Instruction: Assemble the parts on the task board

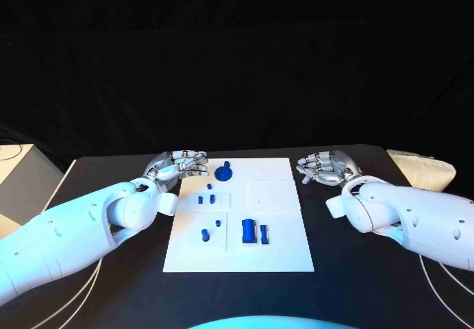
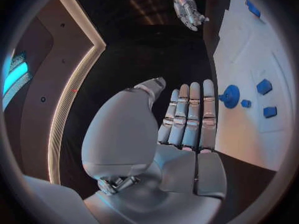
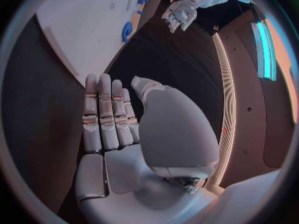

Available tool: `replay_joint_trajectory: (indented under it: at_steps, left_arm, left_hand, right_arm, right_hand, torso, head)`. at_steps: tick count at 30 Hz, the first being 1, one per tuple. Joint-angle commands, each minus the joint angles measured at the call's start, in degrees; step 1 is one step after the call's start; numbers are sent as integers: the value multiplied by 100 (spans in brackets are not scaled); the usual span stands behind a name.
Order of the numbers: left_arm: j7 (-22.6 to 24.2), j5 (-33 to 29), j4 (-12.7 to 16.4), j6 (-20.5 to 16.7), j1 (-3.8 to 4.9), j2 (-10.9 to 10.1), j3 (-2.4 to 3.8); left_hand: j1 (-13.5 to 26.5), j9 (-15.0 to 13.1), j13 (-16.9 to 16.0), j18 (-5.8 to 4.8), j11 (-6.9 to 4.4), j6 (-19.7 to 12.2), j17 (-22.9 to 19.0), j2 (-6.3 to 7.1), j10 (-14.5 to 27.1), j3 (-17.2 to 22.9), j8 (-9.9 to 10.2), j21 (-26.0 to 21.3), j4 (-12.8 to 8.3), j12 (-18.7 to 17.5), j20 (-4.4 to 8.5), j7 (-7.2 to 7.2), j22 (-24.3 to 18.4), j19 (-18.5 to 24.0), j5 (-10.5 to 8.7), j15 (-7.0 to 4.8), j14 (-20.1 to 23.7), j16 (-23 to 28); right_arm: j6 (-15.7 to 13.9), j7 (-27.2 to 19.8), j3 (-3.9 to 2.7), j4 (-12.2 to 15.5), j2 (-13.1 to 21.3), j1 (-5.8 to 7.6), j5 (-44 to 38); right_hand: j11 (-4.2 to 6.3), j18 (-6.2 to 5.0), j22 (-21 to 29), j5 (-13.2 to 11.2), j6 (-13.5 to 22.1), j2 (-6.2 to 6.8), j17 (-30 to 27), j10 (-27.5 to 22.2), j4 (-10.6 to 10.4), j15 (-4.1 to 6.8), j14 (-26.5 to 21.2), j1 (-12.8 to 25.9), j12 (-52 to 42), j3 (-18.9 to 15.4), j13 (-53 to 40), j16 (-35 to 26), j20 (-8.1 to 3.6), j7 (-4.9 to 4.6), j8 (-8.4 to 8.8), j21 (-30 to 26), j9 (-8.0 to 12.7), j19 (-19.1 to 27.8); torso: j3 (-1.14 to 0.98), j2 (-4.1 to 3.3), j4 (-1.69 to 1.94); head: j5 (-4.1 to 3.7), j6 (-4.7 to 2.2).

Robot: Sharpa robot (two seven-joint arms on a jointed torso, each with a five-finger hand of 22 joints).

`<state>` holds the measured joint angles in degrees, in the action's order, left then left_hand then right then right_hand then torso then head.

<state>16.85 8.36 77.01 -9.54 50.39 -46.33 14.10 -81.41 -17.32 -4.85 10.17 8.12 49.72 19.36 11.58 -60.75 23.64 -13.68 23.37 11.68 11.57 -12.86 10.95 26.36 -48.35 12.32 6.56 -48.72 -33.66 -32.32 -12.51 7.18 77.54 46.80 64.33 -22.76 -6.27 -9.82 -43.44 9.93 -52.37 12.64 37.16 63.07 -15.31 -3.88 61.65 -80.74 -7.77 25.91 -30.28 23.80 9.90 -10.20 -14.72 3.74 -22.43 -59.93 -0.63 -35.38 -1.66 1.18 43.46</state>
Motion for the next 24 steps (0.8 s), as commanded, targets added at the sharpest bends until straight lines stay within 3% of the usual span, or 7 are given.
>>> replay_joint_trajectory:
  at_steps: [1, 10, 11, 13, 14, 15, 24]
  left_arm:
    - [277, -87, -153, -486, 5, 103, 11]
    - [451, -83, -481, -532, 5, 350, 16]
    - [204, -39, -449, -401, 3, 321, 9]
    - [212, -44, -437, -422, 10, 320, -1]
    - [222, -51, -421, -450, 18, 319, -13]
    - [244, -67, -386, -511, 38, 316, -42]
    - [593, -323, 172, -1490, 350, 265, -497]
  left_hand:
    - [-67, 59, 100, 10, 88, -59, -187, 27, -25, 49, 73, -390, -27, -293, -82, -5, -271, 83, -33, 68, -9, 589]
    - [-74, 205, 113, 8, 227, -49, -434, -39, 95, 4, 182, -1145, -80, -755, -287, -7, -820, 291, -29, 247, 153, 1528]
    - [2409, 1732, 485, -1017, -812, -4972, -1936, -1158, 1882, -2364, 1368, -2337, -1168, -1157, 1286, -1095, -2636, 4835, -1232, -656, 4872, 3366]
    - [2542, 1732, 485, -1017, -812, -4972, -1936, -1158, 2009, -2364, 1368, -2337, -1168, -1157, 1286, -1095, -2636, 4835, -1232, -656, 4872, 3366]
    - [2725, 1732, 485, -1017, -812, -4972, -1936, -1158, 6075, -2364, 1368, -2337, -1168, -1157, 1286, -1095, -2636, 4835, -1232, -656, 4872, 3366]
    - [3048, 1732, 485, -1017, -812, -4972, -1936, -1158, 6075, -2364, 1368, -2337, -1168, -1157, 1286, -1095, -2636, 4835, -1232, -656, 4872, 3366]
    - [8141, 1732, 485, -1017, -812, -4972, -1936, -1158, 6075, -2364, 1368, -2337, -1168, -1157, 1286, -1095, -2636, 4835, -1232, -656, 4872, 3366]
  right_arm:
    - [491, -809, -21, -299, -135, 7, 768]
    - [708, -1014, -40, -621, -389, 9, 699]
    - [388, -676, -36, -597, -369, 9, 608]
    - [370, -688, -44, -575, -367, 4, 627]
    - [346, -704, -55, -548, -365, -2, 652]
    - [294, -739, -77, -487, -359, -16, 708]
    - [-529, -1291, -435, 478, -277, -240, 1583]
  right_hand:
    - [-103, -75, 656, -54, 1, 84, -395, 68, 132, -123, -157, 47, 278, 124, 751, -592, 155, -67, 141, -19, 82, 289]
    - [-219, -73, 1891, -318, -3, 0, -1074, 35, 502, -271, -265, 84, 374, 255, 1906, -1381, 322, -114, 416, -17, 262, 522]
    - [627, 982, 4344, -993, 5237, -1264, -3716, -1880, 1531, 388, -2040, 2459, 777, -2591, 3028, -2380, -990, 1020, 1472, -374, 2243, 5993]
    - [627, 982, 4344, -993, 5237, -1264, -3716, -1996, 1531, 388, -2148, 2627, 777, -2591, 3028, -2380, -990, 1020, 1472, -374, 2243, 5993]
    - [627, 982, 4344, -993, 5237, -1264, -3716, -2135, 1531, 388, -6165, 2812, 777, -2591, 3028, -2380, -990, 1020, 1472, -374, 2243, 5993]
    - [627, 982, 4344, -993, 5237, -1264, -3716, -6307, 1531, 388, -6165, 3122, 777, -2591, 3028, -2380, -990, 1020, 1472, -374, 2243, 5993]
    - [627, 982, 4344, -993, 5237, -1264, -3716, -6307, 1531, 388, -6165, 8074, 777, -2591, 3028, -2380, -990, 1020, 1472, -374, 2243, 5993]
  torso:
    - [35, 77, 5]
    - [29, 141, 17]
    - [35, 109, 10]
    - [35, 114, 12]
    - [36, 120, 16]
    - [37, 134, 22]
    - [55, 335, 124]
  head:
    - [40, -149]
    - [65, -247]
    - [62, -223]
    - [59, -234]
    - [55, -248]
    - [47, -278]
    - [-69, -721]
